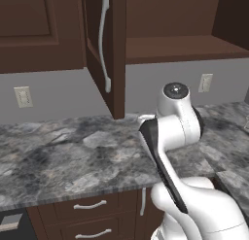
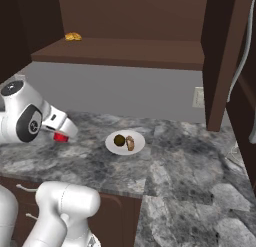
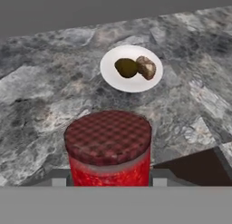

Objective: Pick the avocado and bread from the counter and place them on the plate. Then pick the jam from the cabinet and place it next to the plate. Lastly close the cabinet door.

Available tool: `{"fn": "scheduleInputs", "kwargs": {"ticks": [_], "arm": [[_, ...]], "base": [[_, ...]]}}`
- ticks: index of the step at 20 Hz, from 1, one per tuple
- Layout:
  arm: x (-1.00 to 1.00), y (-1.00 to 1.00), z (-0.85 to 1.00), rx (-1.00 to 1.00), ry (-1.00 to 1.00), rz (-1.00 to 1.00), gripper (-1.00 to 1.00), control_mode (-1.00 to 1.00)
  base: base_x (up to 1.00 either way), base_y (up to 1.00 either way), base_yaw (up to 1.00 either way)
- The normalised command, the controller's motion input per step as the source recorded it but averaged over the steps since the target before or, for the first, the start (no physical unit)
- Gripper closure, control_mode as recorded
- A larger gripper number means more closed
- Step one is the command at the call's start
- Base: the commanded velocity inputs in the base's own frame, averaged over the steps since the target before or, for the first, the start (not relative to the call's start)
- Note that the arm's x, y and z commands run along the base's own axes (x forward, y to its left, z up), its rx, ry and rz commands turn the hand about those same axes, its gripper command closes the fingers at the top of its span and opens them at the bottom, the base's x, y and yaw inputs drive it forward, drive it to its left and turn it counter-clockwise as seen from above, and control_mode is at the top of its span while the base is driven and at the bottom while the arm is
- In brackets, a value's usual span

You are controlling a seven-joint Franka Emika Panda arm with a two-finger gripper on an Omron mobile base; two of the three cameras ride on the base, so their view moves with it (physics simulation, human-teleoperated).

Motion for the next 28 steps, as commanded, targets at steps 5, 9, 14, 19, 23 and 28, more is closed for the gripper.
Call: {"fn": "scheduleInputs", "kwargs": {"ticks": [5, 9, 14, 19, 23, 28], "arm": [[0.05, 0.07, -0.31, -0.06, -0.01, -0.11, 1.0, -1.0], [0.05, 0.0, -0.24, -0.05, -0.04, -0.17, 1.0, -1.0], [0.08, 0.0, -0.22, -0.04, -0.11, -0.18, 1.0, -1.0], [0.07, 0.02, -0.16, -0.06, -0.18, -0.18, 1.0, -1.0], [0.19, 0.0, -0.23, -0.05, -0.1, -0.12, 1.0, -1.0], [0.33, 0.01, -0.21, -0.06, -0.05, -0.08, 1.0, -1.0]], "base": [[0.0, 0.0, 0.0], [0.0, 0.0, 0.0], [0.0, 0.0, 0.0], [0.0, 0.0, 0.0], [0.0, 0.0, 0.0], [0.0, 0.0, 0.0]]}}
